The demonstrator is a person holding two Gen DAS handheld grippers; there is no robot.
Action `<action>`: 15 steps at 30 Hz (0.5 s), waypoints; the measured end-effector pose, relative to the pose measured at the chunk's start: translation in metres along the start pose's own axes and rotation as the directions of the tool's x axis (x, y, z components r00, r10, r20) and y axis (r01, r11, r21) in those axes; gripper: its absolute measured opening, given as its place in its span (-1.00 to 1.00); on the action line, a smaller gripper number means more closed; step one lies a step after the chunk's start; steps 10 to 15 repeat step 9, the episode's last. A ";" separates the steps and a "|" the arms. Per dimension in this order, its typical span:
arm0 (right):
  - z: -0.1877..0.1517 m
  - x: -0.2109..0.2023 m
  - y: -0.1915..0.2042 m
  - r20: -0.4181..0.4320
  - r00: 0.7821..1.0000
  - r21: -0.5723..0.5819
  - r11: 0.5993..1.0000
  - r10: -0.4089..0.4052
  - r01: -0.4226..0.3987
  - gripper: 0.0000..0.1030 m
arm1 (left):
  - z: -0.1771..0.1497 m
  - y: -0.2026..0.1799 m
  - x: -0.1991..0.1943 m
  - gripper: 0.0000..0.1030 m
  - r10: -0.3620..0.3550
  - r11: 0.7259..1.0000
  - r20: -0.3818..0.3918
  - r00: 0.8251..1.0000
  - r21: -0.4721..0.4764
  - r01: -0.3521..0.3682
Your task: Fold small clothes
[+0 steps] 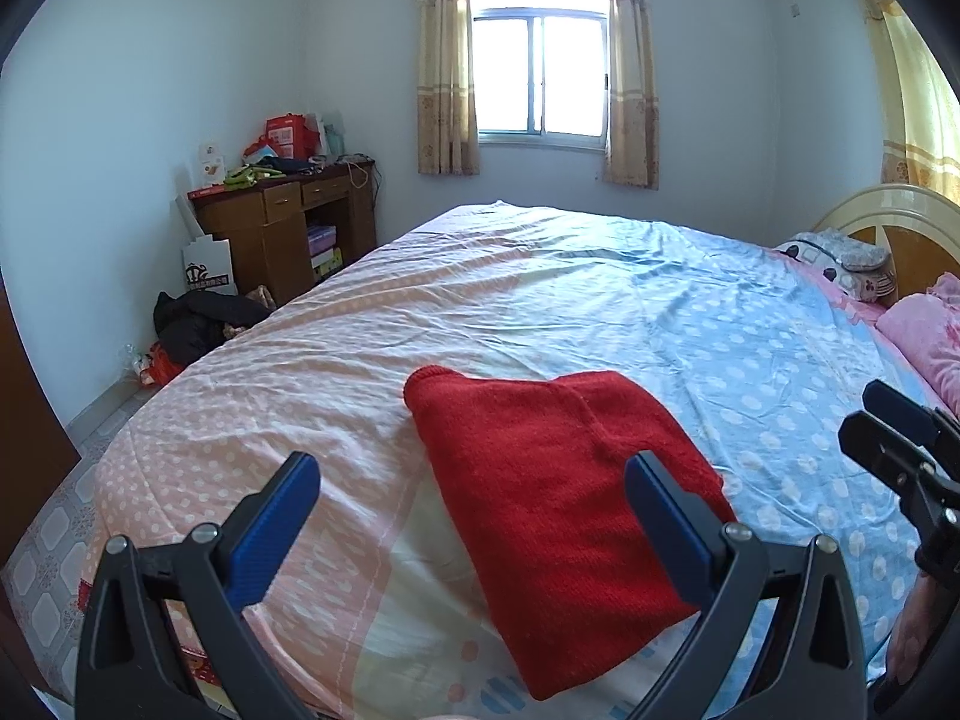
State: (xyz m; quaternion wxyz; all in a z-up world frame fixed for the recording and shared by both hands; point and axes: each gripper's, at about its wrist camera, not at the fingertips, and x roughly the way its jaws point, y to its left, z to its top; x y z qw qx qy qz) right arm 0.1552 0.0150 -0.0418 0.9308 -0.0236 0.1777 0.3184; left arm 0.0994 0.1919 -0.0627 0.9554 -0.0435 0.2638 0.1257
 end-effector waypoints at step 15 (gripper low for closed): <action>0.000 0.000 0.005 0.002 1.000 -0.021 1.000 0.010 -0.010 0.30 | -0.002 -0.002 -0.001 1.00 0.023 1.000 0.027 0.999 0.020 -0.023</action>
